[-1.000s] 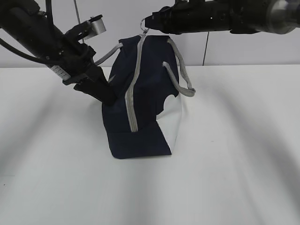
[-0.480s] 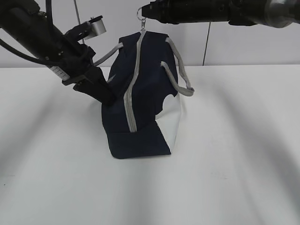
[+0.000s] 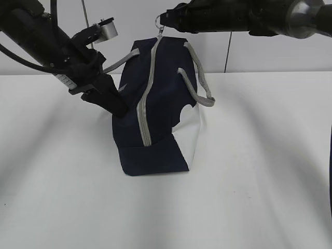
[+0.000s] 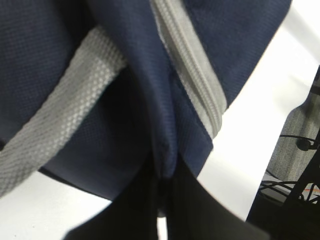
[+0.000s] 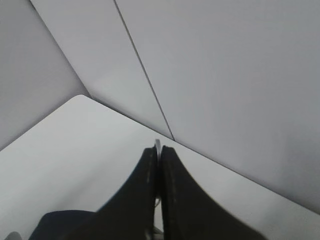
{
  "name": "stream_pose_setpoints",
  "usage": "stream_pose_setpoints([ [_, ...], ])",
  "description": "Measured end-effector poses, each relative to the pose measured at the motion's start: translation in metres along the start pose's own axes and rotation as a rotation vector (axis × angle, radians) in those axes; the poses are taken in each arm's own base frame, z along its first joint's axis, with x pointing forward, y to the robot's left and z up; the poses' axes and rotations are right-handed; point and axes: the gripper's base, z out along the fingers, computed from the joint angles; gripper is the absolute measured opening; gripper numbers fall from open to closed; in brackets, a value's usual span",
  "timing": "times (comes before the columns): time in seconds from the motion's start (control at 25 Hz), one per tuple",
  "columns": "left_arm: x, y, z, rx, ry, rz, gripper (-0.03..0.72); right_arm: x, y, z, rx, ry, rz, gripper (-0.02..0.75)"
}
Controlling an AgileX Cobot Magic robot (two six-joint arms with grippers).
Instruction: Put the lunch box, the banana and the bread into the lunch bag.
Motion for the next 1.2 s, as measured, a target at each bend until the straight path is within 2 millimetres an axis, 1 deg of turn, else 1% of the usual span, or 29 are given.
stream_pose_setpoints([
  [0.32,-0.002,-0.008,0.006,-0.004,0.028,0.045,0.001,0.019,-0.012,0.016,0.014,0.005,0.07,-0.016],
  [0.68,-0.002,-0.008,0.007,-0.006,0.04,0.053,0.001,0.02,-0.011,0.017,0.002,0.038,0.064,-0.016],
  [0.88,-0.003,-0.005,0.001,-0.011,0.033,-0.036,0.008,0.017,-0.009,0.016,-0.017,0.071,0.029,-0.016],
  [0.96,-0.003,-0.002,-0.006,-0.02,0.026,-0.079,0.027,0.015,-0.008,0.015,-0.026,0.076,0.034,-0.016],
  [1.04,-0.003,0.003,-0.014,-0.036,0.011,-0.126,0.061,0.016,-0.006,0.015,-0.042,0.084,0.041,-0.016],
  [1.2,-0.003,0.009,-0.024,-0.045,-0.015,-0.201,0.175,0.017,-0.004,0.015,-0.065,0.098,0.04,-0.016],
])
